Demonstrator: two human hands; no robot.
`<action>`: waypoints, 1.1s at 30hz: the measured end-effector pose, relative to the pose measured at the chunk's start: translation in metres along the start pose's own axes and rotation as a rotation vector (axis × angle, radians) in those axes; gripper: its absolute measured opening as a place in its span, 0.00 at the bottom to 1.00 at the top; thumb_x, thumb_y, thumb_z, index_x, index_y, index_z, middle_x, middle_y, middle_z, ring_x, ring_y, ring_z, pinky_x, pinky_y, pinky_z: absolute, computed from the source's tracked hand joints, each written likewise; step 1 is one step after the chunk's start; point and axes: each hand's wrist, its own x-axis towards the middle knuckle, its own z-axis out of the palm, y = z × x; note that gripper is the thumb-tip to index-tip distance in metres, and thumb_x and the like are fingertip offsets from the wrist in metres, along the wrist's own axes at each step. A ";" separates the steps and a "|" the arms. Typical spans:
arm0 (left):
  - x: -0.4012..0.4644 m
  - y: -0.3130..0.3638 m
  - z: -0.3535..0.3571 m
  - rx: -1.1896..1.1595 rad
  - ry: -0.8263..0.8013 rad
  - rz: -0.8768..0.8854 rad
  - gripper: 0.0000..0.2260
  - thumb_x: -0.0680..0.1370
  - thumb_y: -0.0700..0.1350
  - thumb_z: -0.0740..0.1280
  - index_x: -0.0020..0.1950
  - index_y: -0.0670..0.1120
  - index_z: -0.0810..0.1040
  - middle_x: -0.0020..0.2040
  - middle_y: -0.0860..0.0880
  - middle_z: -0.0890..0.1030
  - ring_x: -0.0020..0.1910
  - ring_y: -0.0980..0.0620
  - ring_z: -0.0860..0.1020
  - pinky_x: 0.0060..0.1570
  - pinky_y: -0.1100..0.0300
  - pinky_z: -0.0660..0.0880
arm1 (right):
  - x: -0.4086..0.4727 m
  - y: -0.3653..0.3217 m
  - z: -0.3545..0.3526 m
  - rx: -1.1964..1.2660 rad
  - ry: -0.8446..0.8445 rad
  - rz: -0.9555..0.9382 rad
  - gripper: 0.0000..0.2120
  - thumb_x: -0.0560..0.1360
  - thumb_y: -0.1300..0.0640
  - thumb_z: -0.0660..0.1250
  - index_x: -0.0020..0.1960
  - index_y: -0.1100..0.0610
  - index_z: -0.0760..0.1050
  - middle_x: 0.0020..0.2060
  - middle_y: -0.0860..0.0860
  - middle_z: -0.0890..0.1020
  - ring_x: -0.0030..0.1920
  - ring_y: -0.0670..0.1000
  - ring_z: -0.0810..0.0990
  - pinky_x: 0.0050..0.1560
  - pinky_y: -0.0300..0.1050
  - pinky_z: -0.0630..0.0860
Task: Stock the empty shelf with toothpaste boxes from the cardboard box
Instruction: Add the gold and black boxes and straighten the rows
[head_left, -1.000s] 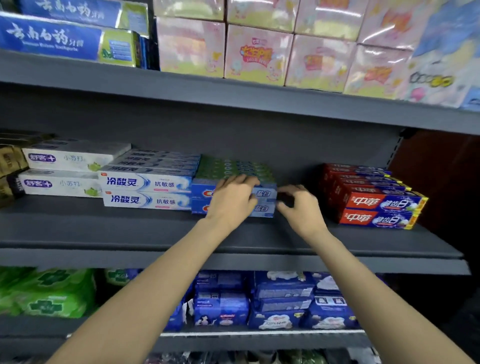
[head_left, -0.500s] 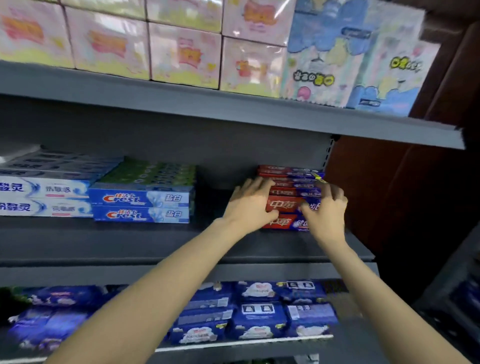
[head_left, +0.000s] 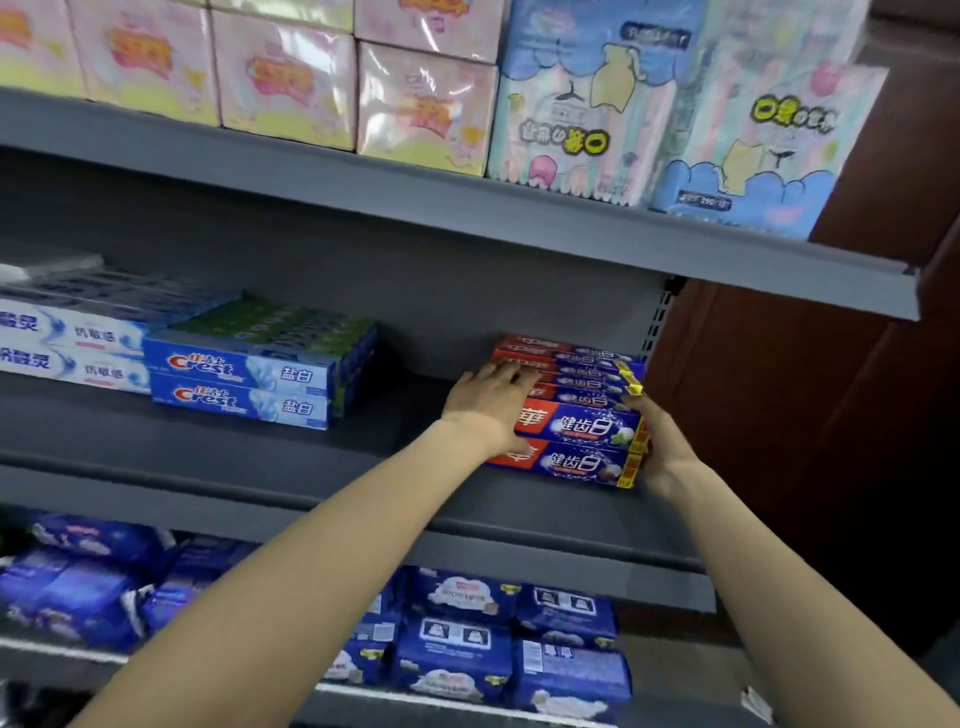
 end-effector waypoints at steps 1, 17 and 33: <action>0.000 0.000 0.001 -0.003 0.005 -0.002 0.42 0.71 0.57 0.72 0.77 0.52 0.52 0.77 0.49 0.57 0.75 0.47 0.57 0.72 0.50 0.55 | 0.001 0.001 -0.001 0.004 -0.039 0.010 0.29 0.69 0.50 0.70 0.68 0.53 0.69 0.55 0.59 0.82 0.48 0.59 0.84 0.44 0.55 0.81; 0.016 -0.017 0.008 0.068 0.062 -0.035 0.39 0.72 0.55 0.72 0.76 0.50 0.55 0.76 0.47 0.60 0.74 0.45 0.59 0.70 0.46 0.58 | 0.030 0.006 0.021 -0.029 0.086 -0.062 0.38 0.59 0.42 0.72 0.67 0.50 0.68 0.58 0.59 0.79 0.49 0.61 0.83 0.48 0.59 0.80; 0.020 -0.013 0.023 0.111 0.156 0.053 0.41 0.72 0.57 0.70 0.77 0.49 0.51 0.77 0.47 0.57 0.75 0.46 0.55 0.74 0.48 0.47 | 0.050 0.005 0.006 0.010 0.001 -0.029 0.18 0.75 0.42 0.62 0.54 0.56 0.76 0.35 0.54 0.85 0.39 0.55 0.83 0.44 0.51 0.78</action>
